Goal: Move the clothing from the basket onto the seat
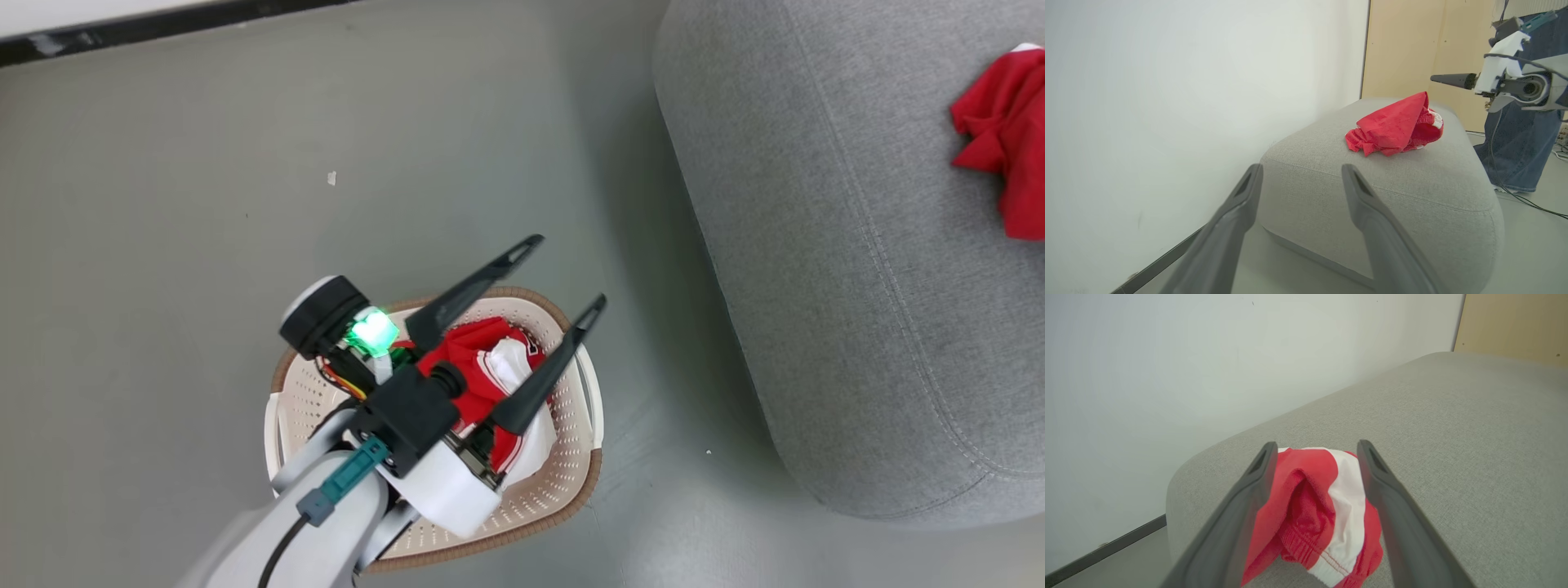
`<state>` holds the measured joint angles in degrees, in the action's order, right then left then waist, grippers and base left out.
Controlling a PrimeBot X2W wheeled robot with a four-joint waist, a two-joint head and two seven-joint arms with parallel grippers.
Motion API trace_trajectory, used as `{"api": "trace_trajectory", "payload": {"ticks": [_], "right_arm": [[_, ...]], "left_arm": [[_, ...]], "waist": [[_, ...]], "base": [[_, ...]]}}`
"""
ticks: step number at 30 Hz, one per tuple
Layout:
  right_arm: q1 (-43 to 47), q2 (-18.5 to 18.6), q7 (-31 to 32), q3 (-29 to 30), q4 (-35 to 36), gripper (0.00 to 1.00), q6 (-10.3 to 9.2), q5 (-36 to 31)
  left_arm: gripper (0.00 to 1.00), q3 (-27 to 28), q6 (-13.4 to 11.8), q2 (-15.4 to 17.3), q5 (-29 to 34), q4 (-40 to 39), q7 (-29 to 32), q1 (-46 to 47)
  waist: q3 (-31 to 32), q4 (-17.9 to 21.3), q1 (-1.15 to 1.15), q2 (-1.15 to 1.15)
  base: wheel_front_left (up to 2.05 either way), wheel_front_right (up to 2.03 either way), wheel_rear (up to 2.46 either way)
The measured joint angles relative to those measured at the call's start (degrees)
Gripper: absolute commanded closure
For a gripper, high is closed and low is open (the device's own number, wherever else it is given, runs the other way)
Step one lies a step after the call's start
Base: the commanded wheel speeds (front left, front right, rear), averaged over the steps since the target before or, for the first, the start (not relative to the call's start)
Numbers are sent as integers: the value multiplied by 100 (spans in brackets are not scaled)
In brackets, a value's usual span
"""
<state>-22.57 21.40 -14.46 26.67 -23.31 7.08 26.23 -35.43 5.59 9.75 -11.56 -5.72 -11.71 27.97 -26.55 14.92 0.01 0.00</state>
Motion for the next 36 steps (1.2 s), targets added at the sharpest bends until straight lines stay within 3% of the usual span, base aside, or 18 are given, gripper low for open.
{"api": "trace_trajectory", "payload": {"ticks": [12,24,36], "right_arm": [[-189,-12,0,-1121,648,0,0,-101],[-531,-426,0,-2591,1054,0,0,-412],[-364,-846,1,-3119,1094,0,0,-475]], "left_arm": [[0,616,-409,75,-114,287,-155,-180],[0,1279,-870,103,-408,571,-246,-752],[0,1842,-1310,46,-669,917,-252,-1339]], "waist": [[369,-139,0,0],[809,-541,0,0],[1306,-959,0,0]], "base": [[0,0,0],[0,0,0],[0,0,0]]}}
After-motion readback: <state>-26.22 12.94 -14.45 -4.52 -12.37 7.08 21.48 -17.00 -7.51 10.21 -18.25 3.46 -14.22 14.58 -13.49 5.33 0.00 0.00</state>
